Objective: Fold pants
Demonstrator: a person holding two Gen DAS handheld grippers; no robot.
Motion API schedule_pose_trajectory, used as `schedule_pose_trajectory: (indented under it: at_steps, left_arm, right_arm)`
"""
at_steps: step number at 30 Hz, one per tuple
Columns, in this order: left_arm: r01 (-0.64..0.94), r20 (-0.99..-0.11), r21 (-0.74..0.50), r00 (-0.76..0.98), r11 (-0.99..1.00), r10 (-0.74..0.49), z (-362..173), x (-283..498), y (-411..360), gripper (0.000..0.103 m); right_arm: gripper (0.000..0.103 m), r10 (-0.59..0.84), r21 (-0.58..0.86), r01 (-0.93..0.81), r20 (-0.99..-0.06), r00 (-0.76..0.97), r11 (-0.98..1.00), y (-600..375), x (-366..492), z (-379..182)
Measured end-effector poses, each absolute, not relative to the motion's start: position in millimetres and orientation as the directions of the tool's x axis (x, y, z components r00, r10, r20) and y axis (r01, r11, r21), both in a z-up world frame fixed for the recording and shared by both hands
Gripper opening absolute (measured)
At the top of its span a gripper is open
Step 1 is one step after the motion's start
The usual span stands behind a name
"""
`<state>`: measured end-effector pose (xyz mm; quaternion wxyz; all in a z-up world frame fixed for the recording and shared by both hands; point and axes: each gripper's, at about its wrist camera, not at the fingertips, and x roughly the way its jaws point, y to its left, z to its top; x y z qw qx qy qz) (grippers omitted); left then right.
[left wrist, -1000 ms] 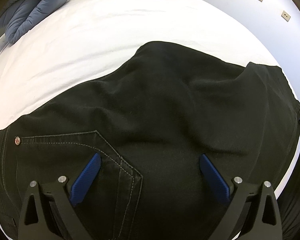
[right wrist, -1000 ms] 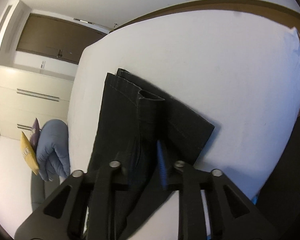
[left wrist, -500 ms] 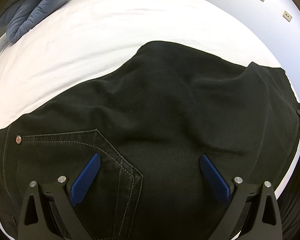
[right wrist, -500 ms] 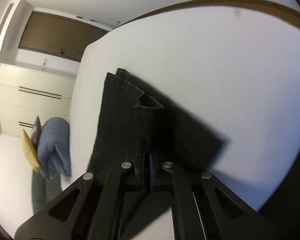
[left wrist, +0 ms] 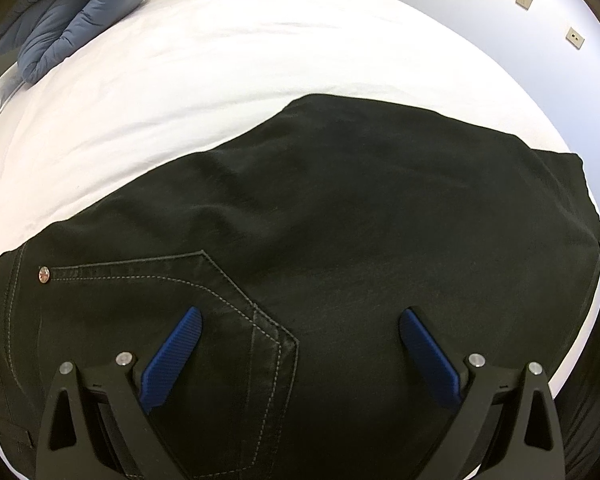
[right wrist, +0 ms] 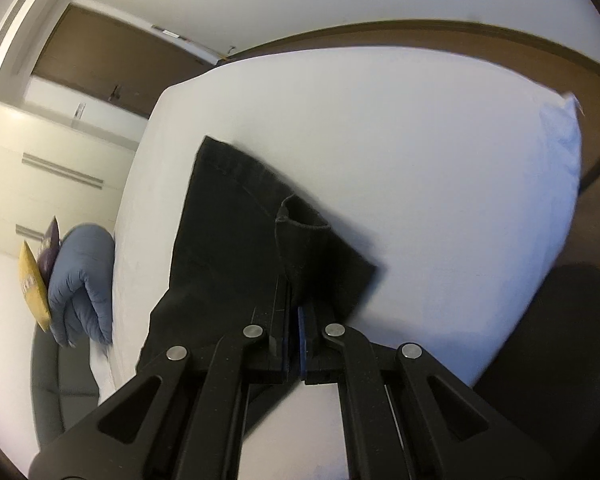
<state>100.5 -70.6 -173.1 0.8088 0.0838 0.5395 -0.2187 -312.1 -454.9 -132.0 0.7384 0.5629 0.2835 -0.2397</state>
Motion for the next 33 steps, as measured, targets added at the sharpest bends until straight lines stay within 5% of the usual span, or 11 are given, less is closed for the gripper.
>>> schedule_pose_trajectory:
  at_steps: [12, 16, 19, 27, 31, 33]
  left_arm:
    - [0.429, -0.894, -0.129, 0.339, 0.894, -0.292, -165.4, 85.3, -49.0, 0.103]
    - [0.412, -0.889, -0.134, 0.351, 0.901, -0.293, -160.2, 77.6, -37.0, 0.103]
    - [0.395, -0.880, -0.154, 0.362, 0.906, -0.308, -156.8, 72.4, -30.1, 0.103]
    - [0.459, -0.866, -0.176, 0.349, 0.871, -0.359, -151.4, 46.0, -45.2, 0.103]
    - [0.483, -0.888, -0.126, 0.334, 0.866, -0.316, -160.8, 28.6, -41.1, 0.103]
    - [0.496, -0.893, -0.116, 0.327, 0.861, -0.309, -163.5, 19.6, -34.0, 0.103]
  right_arm:
    - [0.005, 0.031, 0.749, 0.619, -0.643, 0.766, 0.237, -476.4, -330.4, -138.7]
    - [0.010, -0.195, 0.528, 0.822, -0.801, 0.566, 0.216, -475.4, -355.4, -99.1]
    - [0.010, -0.232, 0.507, 0.794, -0.772, 0.592, 0.337, -460.5, -332.5, -63.2]
    - [0.010, 0.219, 0.624, 0.444, -0.705, 0.674, 0.643, -352.5, -168.5, -68.9]
    - [0.008, 0.277, 0.527, 0.543, -0.835, 0.476, 0.654, -343.6, -143.4, -127.5]
    - [0.000, 0.307, 0.560, 0.547, -0.817, 0.488, 0.622, -349.0, -156.1, -138.5]
